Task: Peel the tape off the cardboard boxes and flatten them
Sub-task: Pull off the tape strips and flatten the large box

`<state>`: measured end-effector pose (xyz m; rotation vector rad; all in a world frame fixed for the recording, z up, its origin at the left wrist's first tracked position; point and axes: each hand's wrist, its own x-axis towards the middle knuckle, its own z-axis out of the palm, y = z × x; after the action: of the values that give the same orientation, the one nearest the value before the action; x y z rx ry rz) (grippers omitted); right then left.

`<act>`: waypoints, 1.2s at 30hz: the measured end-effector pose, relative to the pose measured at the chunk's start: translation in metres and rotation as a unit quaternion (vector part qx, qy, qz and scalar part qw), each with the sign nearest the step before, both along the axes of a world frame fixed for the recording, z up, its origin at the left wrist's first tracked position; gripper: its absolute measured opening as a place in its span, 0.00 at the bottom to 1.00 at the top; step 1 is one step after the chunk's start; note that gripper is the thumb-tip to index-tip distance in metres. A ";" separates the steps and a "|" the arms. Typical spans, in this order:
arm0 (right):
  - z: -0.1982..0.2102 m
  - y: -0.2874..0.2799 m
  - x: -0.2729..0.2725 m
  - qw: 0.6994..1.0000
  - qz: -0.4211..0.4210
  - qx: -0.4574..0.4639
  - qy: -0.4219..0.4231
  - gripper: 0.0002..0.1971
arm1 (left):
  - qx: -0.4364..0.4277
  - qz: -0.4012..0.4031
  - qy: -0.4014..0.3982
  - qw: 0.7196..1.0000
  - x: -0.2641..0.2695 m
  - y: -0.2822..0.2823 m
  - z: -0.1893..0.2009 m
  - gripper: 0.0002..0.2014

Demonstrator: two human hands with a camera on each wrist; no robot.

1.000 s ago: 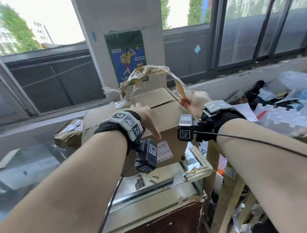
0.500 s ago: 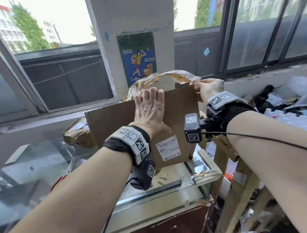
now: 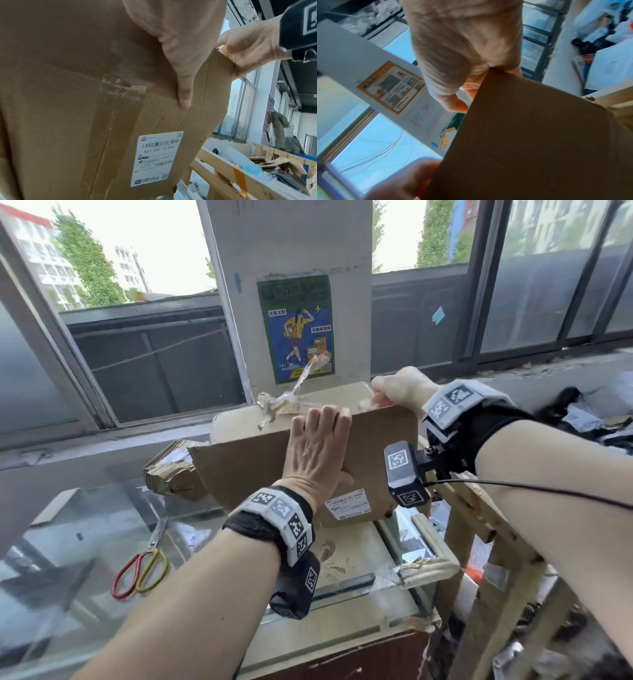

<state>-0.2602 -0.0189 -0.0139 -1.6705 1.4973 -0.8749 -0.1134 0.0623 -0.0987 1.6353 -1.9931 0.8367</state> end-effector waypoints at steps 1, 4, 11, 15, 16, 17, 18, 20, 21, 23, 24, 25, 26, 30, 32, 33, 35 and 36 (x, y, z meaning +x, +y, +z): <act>-0.001 0.002 0.000 0.999 0.015 0.001 0.042 0.11 | 0.023 0.012 0.001 1.000 -0.002 0.003 0.003 0.61; 0.000 0.011 -0.008 0.986 0.047 0.006 0.157 0.24 | 0.105 0.062 -0.009 0.993 -0.009 0.010 0.011 0.55; 0.006 0.016 -0.020 0.952 0.188 0.002 0.242 0.22 | 0.131 0.123 0.046 0.983 -0.009 0.018 0.017 0.58; -0.004 0.018 -0.032 0.954 0.227 -0.002 0.198 0.12 | 0.189 0.117 0.088 0.971 -0.005 0.019 0.027 0.52; -0.005 0.019 -0.033 0.954 0.231 0.003 0.193 0.12 | 0.209 0.125 0.093 0.965 -0.007 0.018 0.030 0.48; -0.006 0.021 -0.033 0.953 0.237 0.004 0.189 0.12 | 0.223 0.136 0.097 0.960 -0.008 0.017 0.033 0.43; -0.005 0.021 -0.033 0.953 0.240 0.005 0.186 0.12 | 0.230 0.146 0.102 0.957 -0.009 0.017 0.035 0.39; -0.001 0.022 -0.034 0.953 0.241 0.006 0.182 0.17 | 0.224 0.152 0.116 0.956 -0.013 0.019 0.038 0.31; 0.002 0.021 -0.034 0.949 0.245 0.008 0.197 0.22 | 0.213 0.148 0.118 0.958 -0.016 0.020 0.038 0.28; 0.007 0.022 -0.035 0.927 0.262 0.017 0.267 0.30 | 0.191 0.135 0.110 0.966 -0.022 0.021 0.036 0.24; 0.009 0.023 -0.034 0.911 0.266 0.016 0.314 0.31 | 0.179 0.126 0.103 0.970 -0.024 0.022 0.035 0.22; 0.009 0.024 -0.032 0.894 0.264 0.003 0.362 0.29 | 0.165 0.116 0.097 0.975 -0.026 0.022 0.034 0.21; 0.009 0.025 -0.030 0.877 0.257 -0.018 0.406 0.25 | 0.152 0.106 0.093 0.978 -0.026 0.022 0.032 0.20; -0.003 0.033 -0.012 0.823 0.245 -0.099 0.504 0.15 | 0.108 0.064 0.068 0.990 -0.028 0.025 0.016 0.18; -0.016 0.030 -0.002 0.806 0.254 -0.127 0.520 0.16 | 0.096 0.026 0.078 0.992 -0.023 0.023 0.005 0.25; -0.023 0.027 0.003 0.797 0.260 -0.134 0.529 0.18 | 0.114 0.007 0.102 0.988 -0.020 0.022 0.002 0.30; -0.033 0.026 0.010 0.782 0.272 -0.129 0.546 0.20 | 0.165 -0.015 0.156 0.974 -0.015 0.020 -0.002 0.33; -0.037 0.026 0.012 0.775 0.278 -0.118 0.556 0.20 | 0.186 -0.025 0.194 0.963 -0.014 0.020 -0.003 0.31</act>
<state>-0.2477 0.0074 -0.0512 -2.8556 1.3725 0.4096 -0.1276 0.0824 -0.1017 1.7686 -1.9707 0.1028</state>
